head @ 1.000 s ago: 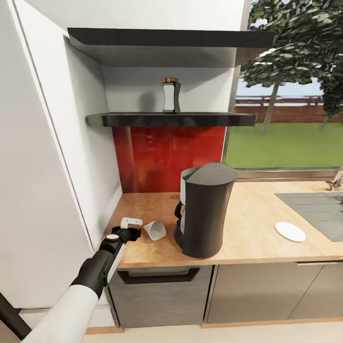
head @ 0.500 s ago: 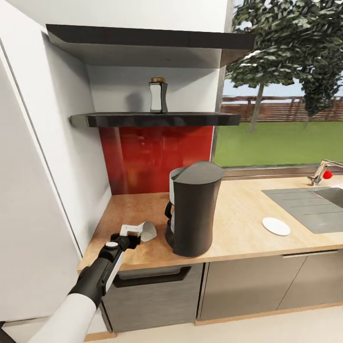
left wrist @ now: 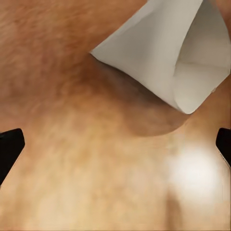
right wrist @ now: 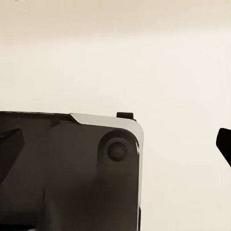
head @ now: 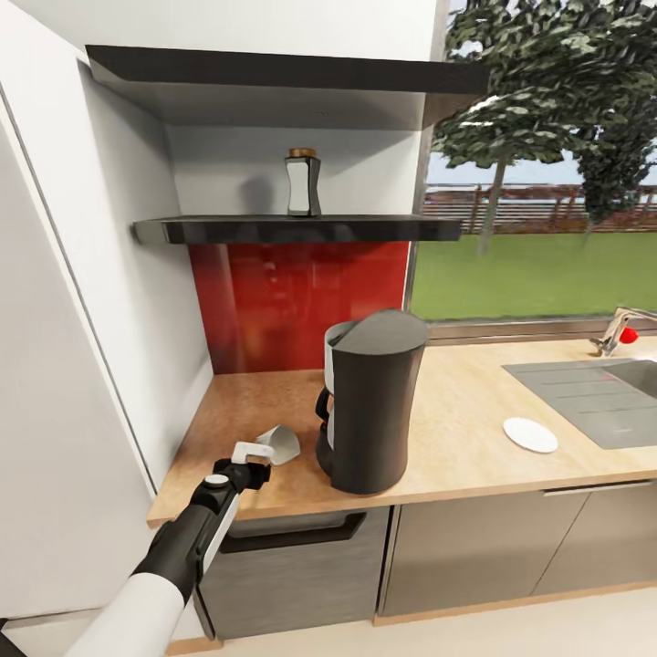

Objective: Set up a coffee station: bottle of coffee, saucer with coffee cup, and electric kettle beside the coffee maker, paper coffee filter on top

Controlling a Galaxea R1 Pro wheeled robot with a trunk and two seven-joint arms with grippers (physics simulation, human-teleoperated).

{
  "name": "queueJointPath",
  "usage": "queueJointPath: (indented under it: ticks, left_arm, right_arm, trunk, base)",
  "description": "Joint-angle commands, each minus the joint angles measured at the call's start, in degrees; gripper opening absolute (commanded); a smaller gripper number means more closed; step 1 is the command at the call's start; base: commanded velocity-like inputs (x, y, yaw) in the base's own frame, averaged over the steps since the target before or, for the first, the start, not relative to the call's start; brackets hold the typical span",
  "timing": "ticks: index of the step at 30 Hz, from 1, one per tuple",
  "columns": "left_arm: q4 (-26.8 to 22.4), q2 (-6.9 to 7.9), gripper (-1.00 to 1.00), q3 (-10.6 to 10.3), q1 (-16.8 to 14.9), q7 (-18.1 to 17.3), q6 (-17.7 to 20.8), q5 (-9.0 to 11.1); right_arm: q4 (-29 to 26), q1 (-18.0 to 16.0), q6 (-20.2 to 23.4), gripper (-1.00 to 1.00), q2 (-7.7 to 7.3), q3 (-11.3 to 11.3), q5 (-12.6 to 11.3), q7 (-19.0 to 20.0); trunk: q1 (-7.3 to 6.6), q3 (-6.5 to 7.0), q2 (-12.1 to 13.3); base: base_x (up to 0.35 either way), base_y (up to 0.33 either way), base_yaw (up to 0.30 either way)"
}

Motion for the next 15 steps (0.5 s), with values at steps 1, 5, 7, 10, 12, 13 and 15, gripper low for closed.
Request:
queueJointPath:
  ticks: [1,5,7,10,12,13,15]
  left_arm:
    - [-0.1,0.00,1.00,-0.1,0.0,0.1,0.3,-0.6]
    - [-0.1,-0.01,1.00,-0.1,-0.1,0.1,0.4,-0.6]
    - [-0.1,-0.01,1.00,-0.1,0.0,0.0,0.4,-0.6]
    - [-0.1,-0.02,1.00,-0.1,0.0,0.0,0.4,-0.5]
    - [0.0,-0.02,1.00,-0.1,0.0,0.0,0.4,-0.5]
    - [0.0,-0.02,1.00,-0.1,0.0,0.0,0.4,-0.5]
    - [0.3,-0.02,1.00,-0.1,0.0,0.0,0.4,-0.5]
  right_arm:
    - [0.0,0.0,-0.1,1.00,-0.03,0.0,0.0,0.2]
    - [0.0,0.0,-0.1,1.00,-0.01,0.0,0.0,0.2]
    - [0.0,0.0,-0.1,1.00,0.02,0.0,0.0,0.1]
    - [0.0,0.0,-0.1,1.00,0.02,0.0,0.0,0.1]
    - [0.0,0.0,-0.1,1.00,0.00,0.0,0.0,0.1]
    - [0.0,0.0,-0.1,1.00,0.00,0.0,0.0,0.1]
    - [0.0,0.0,-0.1,1.00,0.00,0.0,0.0,0.1]
  trunk:
    - [0.05,-0.12,-0.1]
    - [0.05,-0.12,-0.1]
    - [0.05,-0.12,-0.1]
    - [0.05,-0.12,-0.1]
    - [0.05,-0.12,-0.1]
    - [0.05,-0.12,-0.1]
    - [0.05,-0.12,-0.1]
  base:
    - [0.179,0.000,0.000]
    - [0.154,0.000,0.000]
    - [0.050,0.000,0.000]
    - [0.015,0.000,0.000]
    - [0.005,0.000,0.000]
    - [0.003,0.000,0.000]
    - [0.017,-0.011,0.000]
